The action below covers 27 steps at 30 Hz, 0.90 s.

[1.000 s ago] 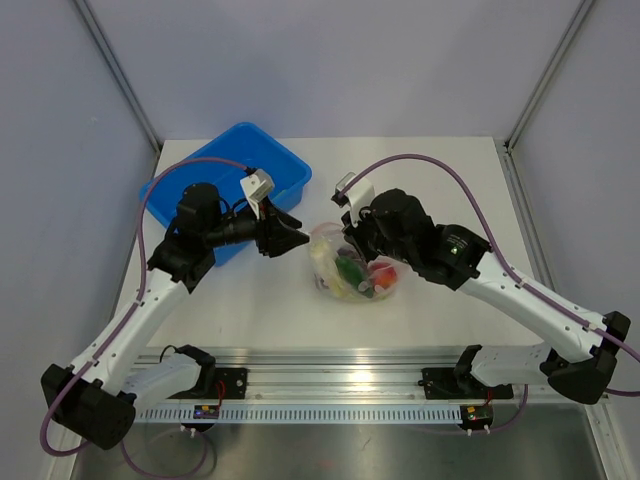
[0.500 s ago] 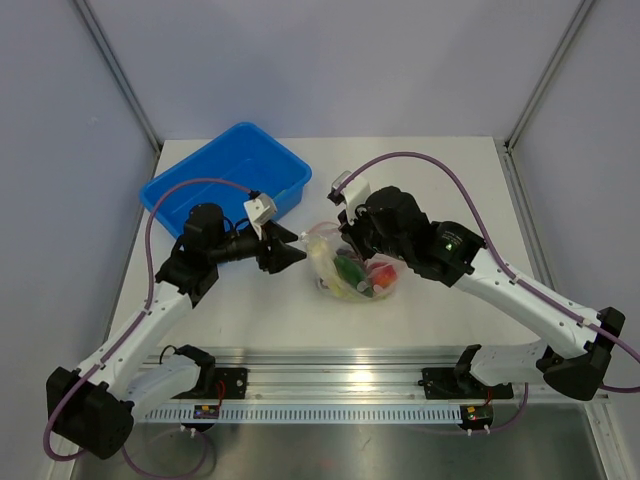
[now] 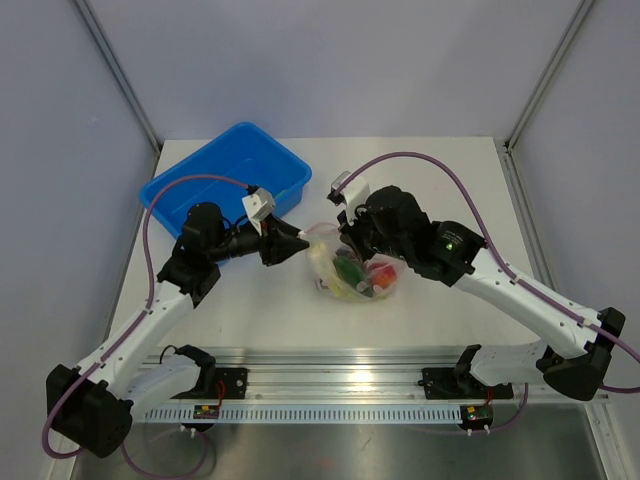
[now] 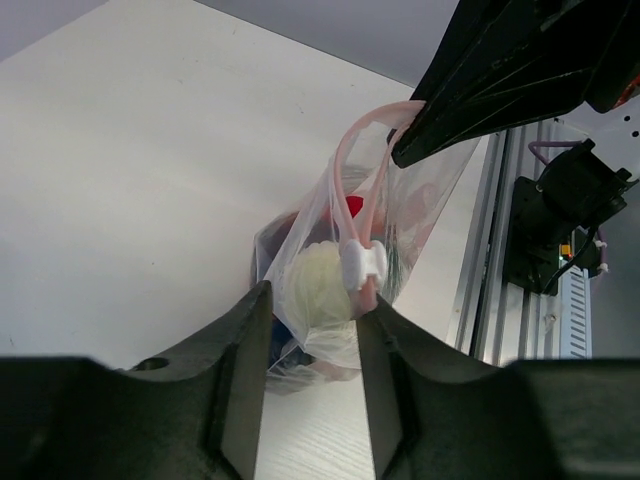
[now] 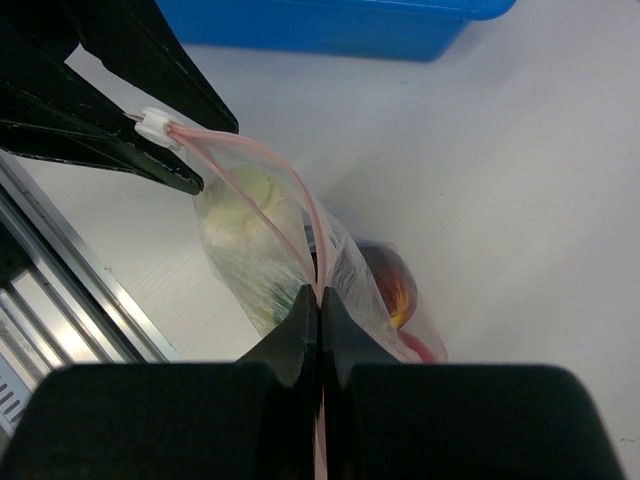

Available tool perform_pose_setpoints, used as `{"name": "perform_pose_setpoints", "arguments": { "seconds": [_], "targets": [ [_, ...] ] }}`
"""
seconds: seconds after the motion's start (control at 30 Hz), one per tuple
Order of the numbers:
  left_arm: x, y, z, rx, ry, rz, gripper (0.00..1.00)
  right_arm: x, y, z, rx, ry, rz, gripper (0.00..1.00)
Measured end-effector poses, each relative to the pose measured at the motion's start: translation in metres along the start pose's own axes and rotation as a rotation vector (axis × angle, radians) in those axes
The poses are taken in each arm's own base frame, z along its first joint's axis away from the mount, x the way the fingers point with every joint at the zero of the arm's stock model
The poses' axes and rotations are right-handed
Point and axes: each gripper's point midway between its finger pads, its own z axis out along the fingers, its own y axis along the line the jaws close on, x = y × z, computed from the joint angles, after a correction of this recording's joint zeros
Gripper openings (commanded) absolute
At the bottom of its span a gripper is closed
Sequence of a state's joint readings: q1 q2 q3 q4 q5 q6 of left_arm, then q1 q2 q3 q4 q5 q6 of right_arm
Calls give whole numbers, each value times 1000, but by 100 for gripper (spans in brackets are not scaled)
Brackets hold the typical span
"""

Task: Place the food in the zip-top bag and seal the zipper
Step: Zip the zipper food storage bag at the center of the board.

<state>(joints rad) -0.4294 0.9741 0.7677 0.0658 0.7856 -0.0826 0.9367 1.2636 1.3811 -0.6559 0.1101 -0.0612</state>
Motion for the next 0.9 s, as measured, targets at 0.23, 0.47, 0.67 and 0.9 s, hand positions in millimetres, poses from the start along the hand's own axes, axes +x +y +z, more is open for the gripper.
{"name": "perform_pose_setpoints", "arguments": {
  "seconds": [0.23, 0.47, 0.67, 0.9],
  "targets": [
    [-3, -3, -2, -8, -6, 37, 0, -2, 2, -1, -11, -4, 10, 0],
    [-5, -6, -2, 9, -8, 49, 0, -2, 7, -5, -43, -3, 2, 56],
    [-20, -19, -2, 91, -14, 87, 0, -14, 10, -28, -103, -68, -108, 98],
    [-18, -24, 1, 146, 11, 85, 0, -46, 24, -41, -213, -168, -293, 82]
  ]
}}
